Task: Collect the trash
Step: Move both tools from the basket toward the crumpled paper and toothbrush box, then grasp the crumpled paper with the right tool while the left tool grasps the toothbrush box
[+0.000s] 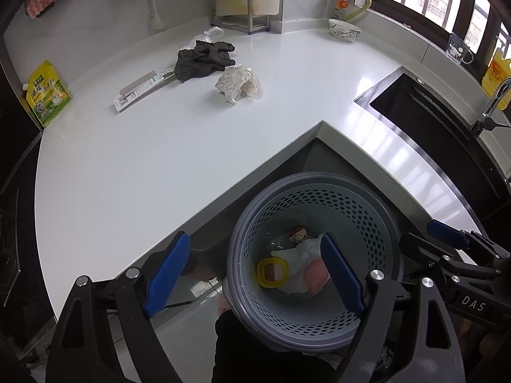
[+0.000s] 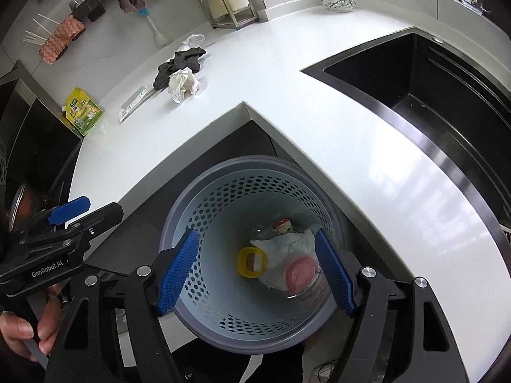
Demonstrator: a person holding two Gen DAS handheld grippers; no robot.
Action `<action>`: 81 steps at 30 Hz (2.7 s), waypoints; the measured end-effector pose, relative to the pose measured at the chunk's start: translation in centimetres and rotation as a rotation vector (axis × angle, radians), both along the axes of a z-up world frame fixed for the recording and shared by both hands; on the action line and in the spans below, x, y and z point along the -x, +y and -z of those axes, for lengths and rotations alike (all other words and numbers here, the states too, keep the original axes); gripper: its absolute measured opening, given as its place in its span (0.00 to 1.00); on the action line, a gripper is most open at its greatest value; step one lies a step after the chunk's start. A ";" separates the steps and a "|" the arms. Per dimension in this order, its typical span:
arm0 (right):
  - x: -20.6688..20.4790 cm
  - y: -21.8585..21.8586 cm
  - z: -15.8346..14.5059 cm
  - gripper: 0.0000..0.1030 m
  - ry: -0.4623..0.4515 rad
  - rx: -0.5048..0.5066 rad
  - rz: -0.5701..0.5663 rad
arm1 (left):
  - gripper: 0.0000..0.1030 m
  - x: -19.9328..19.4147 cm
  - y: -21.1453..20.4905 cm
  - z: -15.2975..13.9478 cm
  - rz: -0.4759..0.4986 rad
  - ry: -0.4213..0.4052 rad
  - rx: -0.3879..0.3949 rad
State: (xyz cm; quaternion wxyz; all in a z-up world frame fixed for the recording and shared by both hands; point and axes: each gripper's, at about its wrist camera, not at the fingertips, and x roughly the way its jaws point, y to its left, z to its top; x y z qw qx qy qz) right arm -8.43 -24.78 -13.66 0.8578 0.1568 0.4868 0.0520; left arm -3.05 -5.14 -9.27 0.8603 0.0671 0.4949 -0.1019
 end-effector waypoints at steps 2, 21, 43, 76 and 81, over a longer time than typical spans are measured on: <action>-0.1 0.1 -0.7 0.70 -0.015 0.005 0.000 | 0.81 -0.1 0.1 -0.7 -0.003 -0.015 -0.003; -4.8 3.0 -5.8 0.74 -0.120 0.081 0.011 | 0.88 -4.3 4.9 -5.8 -0.074 -0.120 0.003; -15.1 8.3 -6.7 0.77 -0.141 0.112 0.091 | 0.89 -18.3 12.4 -5.6 -0.001 -0.181 -0.030; -28.0 13.5 0.8 0.77 0.015 0.177 0.167 | 0.89 -31.8 13.4 2.6 0.273 -0.066 -0.013; -28.3 13.9 1.1 0.77 0.005 0.217 0.173 | 0.89 -32.4 12.8 3.5 0.320 -0.061 -0.017</action>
